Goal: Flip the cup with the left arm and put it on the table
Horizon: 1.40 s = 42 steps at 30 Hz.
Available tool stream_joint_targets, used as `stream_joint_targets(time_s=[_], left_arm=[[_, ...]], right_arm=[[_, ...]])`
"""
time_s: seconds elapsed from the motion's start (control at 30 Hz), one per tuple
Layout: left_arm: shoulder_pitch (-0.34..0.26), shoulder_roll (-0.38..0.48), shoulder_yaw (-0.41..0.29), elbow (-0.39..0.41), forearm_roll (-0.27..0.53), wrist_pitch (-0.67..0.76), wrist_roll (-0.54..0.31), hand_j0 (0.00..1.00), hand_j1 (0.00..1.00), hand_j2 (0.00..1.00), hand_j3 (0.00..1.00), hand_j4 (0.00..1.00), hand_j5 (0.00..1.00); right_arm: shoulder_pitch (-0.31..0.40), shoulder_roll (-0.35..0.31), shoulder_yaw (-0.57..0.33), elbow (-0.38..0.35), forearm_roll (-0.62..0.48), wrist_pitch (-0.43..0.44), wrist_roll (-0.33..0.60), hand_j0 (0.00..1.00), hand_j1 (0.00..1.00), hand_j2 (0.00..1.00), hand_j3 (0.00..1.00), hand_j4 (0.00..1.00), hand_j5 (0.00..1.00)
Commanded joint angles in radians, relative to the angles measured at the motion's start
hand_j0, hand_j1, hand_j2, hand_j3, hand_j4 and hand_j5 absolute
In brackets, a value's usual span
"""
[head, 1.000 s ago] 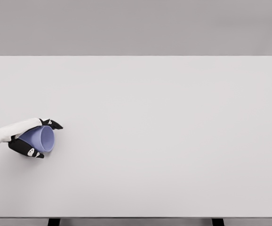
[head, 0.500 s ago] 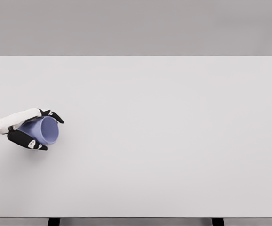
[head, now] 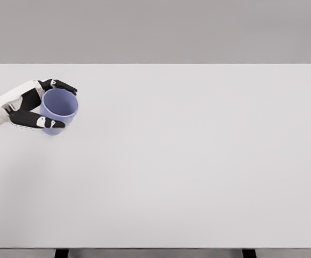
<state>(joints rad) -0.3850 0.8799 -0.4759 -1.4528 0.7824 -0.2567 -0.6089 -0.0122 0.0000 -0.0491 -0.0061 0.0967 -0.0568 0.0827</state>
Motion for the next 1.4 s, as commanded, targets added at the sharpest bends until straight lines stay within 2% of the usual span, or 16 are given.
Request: stream_joint_targets(time_s=[0.0, 0.1, 0.2, 0.37, 0.53, 0.67, 0.73, 0.87, 0.97, 1.17, 1.37], left_arm=[[-0.006, -0.099, 0.0, 0.103, 0.09, 0.025, -0.002, 0.66, 0.66, 0.66, 0.66, 0.66, 0.66], [-0.025, -0.185, 0.007, 0.137, 0.095, 0.056, -0.002, 0.66, 0.66, 0.66, 0.66, 0.66, 0.66], [-0.025, -0.229, 0.007, 0.154, 0.077, 0.053, -0.002, 0.66, 0.66, 0.66, 0.66, 0.66, 0.66], [-0.023, -0.328, 0.007, 0.189, -0.034, 0.037, -0.002, 0.66, 0.66, 0.66, 0.66, 0.66, 0.66], [-0.008, -0.335, -0.001, 0.187, -0.054, -0.173, -0.002, 0.68, 0.68, 0.68, 0.68, 0.68, 0.68], [0.006, -0.352, -0.004, 0.203, -0.057, -0.193, -0.002, 0.68, 0.68, 0.68, 0.68, 0.68, 0.68], [0.018, -0.374, -0.003, 0.235, -0.107, -0.214, -0.002, 0.69, 0.69, 0.69, 0.69, 0.69, 0.69], [0.021, -0.391, -0.004, 0.262, -0.137, -0.226, -0.002, 0.7, 0.7, 0.7, 0.7, 0.7, 0.7], [0.054, -0.389, -0.003, 0.261, -0.155, -0.354, -0.002, 0.71, 0.71, 0.71, 0.71, 0.71, 0.71], [0.058, -0.392, -0.004, 0.262, -0.187, -0.354, -0.002, 0.76, 0.76, 0.76, 0.76, 0.76, 0.76], [0.069, -0.404, -0.003, 0.318, -0.192, -0.354, -0.002, 0.84, 0.84, 0.84, 0.84, 0.84, 0.84]], right_arm=[[0.0, 0.0, 0.0, 0.0, 0.0, 0.0, 0.0, 1.0, 1.0, 1.0, 1.0, 1.0, 1.0], [0.0, 0.0, 0.0, 0.0, 0.0, 0.0, 0.0, 1.0, 1.0, 1.0, 1.0, 1.0, 1.0], [0.0, 0.0, 0.0, 0.0, 0.0, 0.0, 0.0, 1.0, 1.0, 1.0, 1.0, 1.0, 1.0], [0.0, 0.0, 0.0, 0.0, 0.0, 0.0, 0.0, 1.0, 1.0, 1.0, 1.0, 1.0, 1.0], [0.0, 0.0, 0.0, 0.0, 0.0, 0.0, 0.0, 1.0, 1.0, 1.0, 1.0, 1.0, 1.0], [0.0, 0.0, 0.0, 0.0, 0.0, 0.0, 0.0, 1.0, 1.0, 1.0, 1.0, 1.0, 1.0], [0.0, 0.0, 0.0, 0.0, 0.0, 0.0, 0.0, 1.0, 1.0, 1.0, 1.0, 1.0, 1.0], [0.0, 0.0, 0.0, 0.0, 0.0, 0.0, 0.0, 1.0, 1.0, 1.0, 1.0, 1.0, 1.0], [0.0, 0.0, 0.0, 0.0, 0.0, 0.0, 0.0, 1.0, 1.0, 1.0, 1.0, 1.0, 1.0], [0.0, 0.0, 0.0, 0.0, 0.0, 0.0, 0.0, 1.0, 1.0, 1.0, 1.0, 1.0, 1.0], [0.0, 0.0, 0.0, 0.0, 0.0, 0.0, 0.0, 1.0, 1.0, 1.0, 1.0, 1.0, 1.0]])
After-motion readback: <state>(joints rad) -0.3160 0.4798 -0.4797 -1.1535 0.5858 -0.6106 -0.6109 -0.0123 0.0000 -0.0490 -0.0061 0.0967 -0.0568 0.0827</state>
